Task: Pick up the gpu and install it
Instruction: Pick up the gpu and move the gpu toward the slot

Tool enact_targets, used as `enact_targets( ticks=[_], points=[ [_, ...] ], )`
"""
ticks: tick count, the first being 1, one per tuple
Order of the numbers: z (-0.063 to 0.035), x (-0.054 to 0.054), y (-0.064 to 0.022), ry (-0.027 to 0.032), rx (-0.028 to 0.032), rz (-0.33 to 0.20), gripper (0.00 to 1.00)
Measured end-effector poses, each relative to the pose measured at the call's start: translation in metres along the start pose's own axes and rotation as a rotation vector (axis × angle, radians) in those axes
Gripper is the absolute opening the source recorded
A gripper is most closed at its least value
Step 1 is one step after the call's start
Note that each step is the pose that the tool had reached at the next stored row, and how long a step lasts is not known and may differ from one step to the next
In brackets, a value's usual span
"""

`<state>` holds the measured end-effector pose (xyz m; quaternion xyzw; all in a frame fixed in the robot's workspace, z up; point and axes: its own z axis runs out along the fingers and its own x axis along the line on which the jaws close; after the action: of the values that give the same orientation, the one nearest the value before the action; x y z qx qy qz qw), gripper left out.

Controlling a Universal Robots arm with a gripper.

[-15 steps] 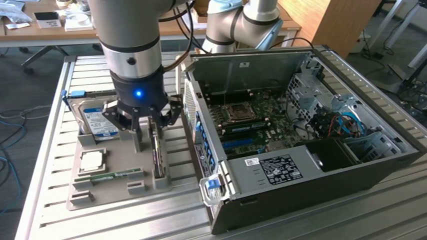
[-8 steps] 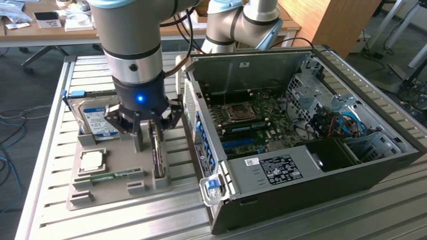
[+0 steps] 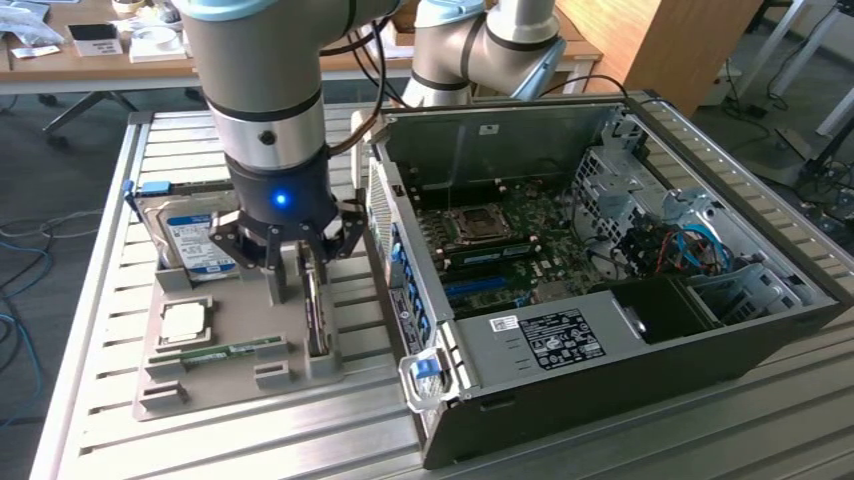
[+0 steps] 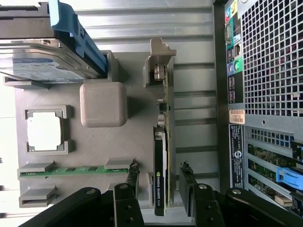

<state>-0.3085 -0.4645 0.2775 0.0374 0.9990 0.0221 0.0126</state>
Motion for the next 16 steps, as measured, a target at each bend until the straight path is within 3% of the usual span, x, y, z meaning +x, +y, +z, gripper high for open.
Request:
enact_targets(
  ticks=[16],
  points=[
    [0.017, -0.002, -0.0006, 0.0003, 0.0003, 0.0, 0.47]
  ],
)
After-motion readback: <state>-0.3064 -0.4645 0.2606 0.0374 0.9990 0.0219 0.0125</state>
